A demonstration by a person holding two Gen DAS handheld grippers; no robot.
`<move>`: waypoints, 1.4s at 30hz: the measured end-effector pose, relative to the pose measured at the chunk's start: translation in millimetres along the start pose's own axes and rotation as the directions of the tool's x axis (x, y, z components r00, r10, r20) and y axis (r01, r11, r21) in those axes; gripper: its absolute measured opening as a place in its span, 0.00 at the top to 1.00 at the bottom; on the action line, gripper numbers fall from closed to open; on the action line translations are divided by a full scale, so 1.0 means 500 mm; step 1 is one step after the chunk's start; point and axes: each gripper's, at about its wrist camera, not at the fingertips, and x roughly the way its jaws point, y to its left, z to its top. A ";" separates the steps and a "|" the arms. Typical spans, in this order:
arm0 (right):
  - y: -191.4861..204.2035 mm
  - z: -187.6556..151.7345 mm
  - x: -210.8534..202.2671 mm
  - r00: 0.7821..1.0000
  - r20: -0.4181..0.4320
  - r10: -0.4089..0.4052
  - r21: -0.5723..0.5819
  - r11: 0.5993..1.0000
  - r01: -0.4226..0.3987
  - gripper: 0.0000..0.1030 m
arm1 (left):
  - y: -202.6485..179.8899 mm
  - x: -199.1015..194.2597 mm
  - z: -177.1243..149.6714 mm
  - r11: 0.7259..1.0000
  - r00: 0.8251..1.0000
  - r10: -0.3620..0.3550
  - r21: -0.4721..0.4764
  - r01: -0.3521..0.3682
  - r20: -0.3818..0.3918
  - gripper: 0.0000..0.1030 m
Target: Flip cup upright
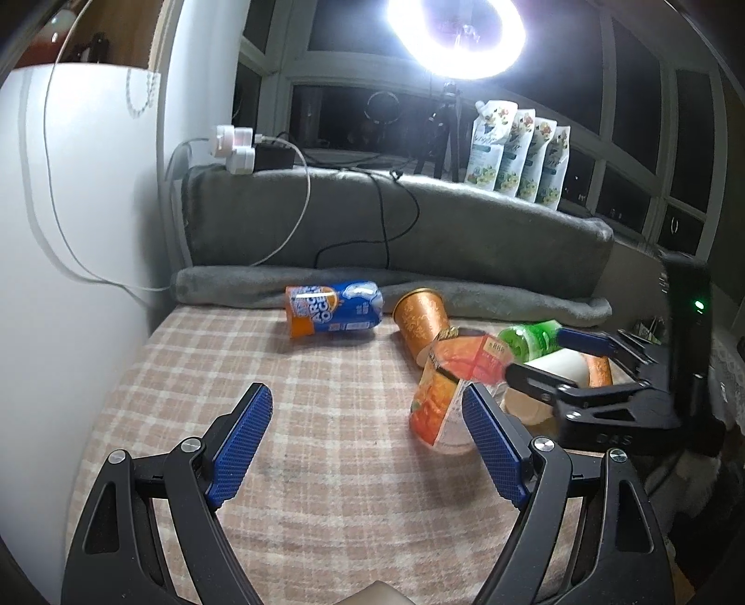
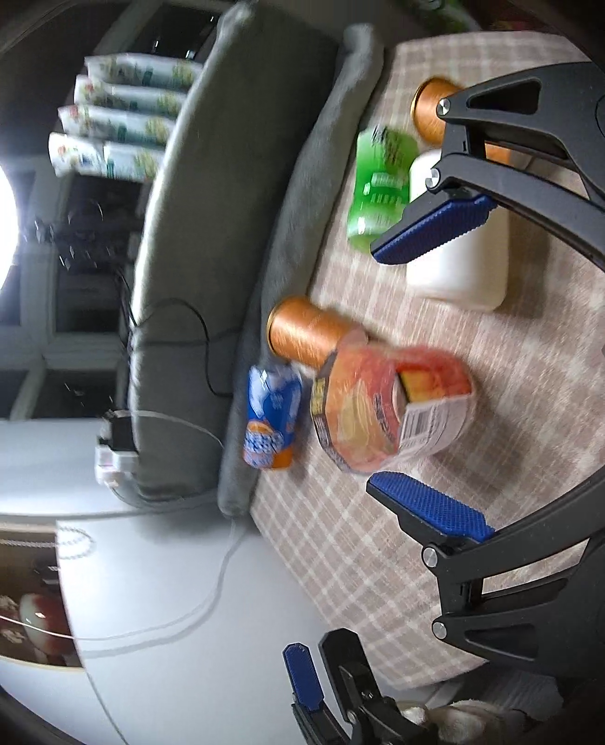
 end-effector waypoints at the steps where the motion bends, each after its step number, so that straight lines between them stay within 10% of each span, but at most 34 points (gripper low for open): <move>1: -0.006 -0.002 -0.014 1.000 0.013 -0.018 0.019 1.000 0.018 0.07 | -0.002 -0.003 0.002 1.000 1.000 0.002 0.002 -0.002 0.013 0.18; 18: -0.079 -0.024 -0.184 0.915 0.116 -0.386 0.228 0.907 0.353 0.01 | -0.046 -0.021 0.023 0.999 0.992 0.027 0.031 -0.030 0.122 0.18; 42: -0.082 -0.012 -0.216 0.887 0.181 -0.424 0.256 0.892 0.374 0.00 | -0.057 -0.059 0.045 0.998 0.976 0.059 0.012 -0.063 0.209 0.14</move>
